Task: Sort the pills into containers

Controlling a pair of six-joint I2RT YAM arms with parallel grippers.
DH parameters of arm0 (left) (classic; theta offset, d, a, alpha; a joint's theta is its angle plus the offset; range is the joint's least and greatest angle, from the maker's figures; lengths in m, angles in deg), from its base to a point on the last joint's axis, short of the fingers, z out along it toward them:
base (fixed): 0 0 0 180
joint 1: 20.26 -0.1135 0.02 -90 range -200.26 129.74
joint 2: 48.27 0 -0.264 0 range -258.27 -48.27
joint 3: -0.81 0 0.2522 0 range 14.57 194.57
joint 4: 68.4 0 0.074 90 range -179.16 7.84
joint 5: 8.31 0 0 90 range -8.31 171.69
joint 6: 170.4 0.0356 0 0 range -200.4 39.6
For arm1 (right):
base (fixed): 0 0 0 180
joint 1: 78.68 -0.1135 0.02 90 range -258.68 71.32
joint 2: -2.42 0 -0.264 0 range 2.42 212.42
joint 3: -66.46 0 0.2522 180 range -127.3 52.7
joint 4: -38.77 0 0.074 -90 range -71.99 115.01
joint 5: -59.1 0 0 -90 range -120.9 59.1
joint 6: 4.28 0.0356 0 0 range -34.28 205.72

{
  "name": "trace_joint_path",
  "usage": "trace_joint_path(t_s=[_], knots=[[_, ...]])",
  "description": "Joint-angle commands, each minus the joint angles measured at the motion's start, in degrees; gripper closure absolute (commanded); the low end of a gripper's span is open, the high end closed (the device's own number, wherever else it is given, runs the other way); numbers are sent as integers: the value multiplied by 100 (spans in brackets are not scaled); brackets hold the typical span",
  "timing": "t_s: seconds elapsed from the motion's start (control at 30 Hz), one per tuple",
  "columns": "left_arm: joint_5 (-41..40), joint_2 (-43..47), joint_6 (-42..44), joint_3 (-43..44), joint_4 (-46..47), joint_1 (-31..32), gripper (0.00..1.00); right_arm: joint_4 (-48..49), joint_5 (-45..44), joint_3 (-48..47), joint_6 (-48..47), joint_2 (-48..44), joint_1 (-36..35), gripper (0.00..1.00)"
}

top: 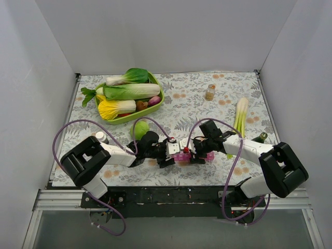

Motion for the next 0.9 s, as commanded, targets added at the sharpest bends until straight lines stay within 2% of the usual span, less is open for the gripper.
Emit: trace_joint_path(t_s=[0.0, 0.2, 0.23, 0.37, 0.6, 0.87], knots=[[-26, -84, -33, 138, 264, 161, 42, 360, -27, -71, 323, 103, -156, 30], [-96, 56, -182, -29, 449, 170, 57, 395, 140, -159, 806, 94, -130, 30], [-105, 56, -182, -12, 414, 170, 63, 439, 167, -150, 850, 77, -121, 30], [-88, 126, -182, -38, 344, 170, 73, 518, 412, -115, 1184, -29, 185, 28], [114, 433, -446, 23, 116, 170, 79, 615, 1027, 69, 1089, -275, 371, 27], [88, 584, -833, 120, -183, 170, 82, 351, 1213, 157, 719, -451, 371, 28]])
